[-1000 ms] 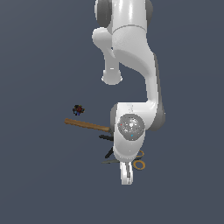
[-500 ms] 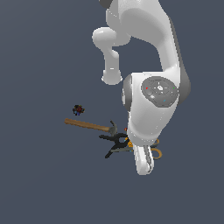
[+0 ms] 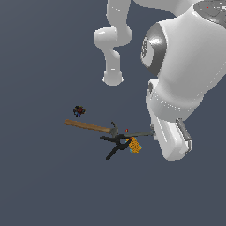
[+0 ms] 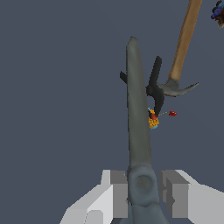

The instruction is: Pick up a designated object from a clutter of objects.

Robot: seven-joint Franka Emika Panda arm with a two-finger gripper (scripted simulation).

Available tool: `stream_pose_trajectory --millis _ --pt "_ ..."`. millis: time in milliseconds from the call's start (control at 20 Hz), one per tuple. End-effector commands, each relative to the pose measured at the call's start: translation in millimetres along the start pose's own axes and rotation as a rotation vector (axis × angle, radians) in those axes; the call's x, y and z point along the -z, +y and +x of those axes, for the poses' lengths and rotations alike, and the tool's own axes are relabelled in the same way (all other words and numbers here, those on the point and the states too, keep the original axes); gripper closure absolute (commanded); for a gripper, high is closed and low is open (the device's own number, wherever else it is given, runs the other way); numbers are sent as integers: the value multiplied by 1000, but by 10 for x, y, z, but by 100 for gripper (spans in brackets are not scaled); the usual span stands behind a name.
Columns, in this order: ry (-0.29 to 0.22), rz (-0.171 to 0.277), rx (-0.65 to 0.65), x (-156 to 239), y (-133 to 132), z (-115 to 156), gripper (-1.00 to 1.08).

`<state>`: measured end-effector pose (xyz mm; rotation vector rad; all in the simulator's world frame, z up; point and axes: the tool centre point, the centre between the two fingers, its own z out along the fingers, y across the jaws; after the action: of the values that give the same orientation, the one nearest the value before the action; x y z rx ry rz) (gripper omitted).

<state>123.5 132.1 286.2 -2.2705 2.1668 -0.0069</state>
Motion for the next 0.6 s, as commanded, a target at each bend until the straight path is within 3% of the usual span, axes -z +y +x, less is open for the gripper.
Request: stream_pose_trajectory --millis 0,550 --pt "0 -1 0 266 29 -104 108" --pt "0 -4 1 1069 79 -435 108"
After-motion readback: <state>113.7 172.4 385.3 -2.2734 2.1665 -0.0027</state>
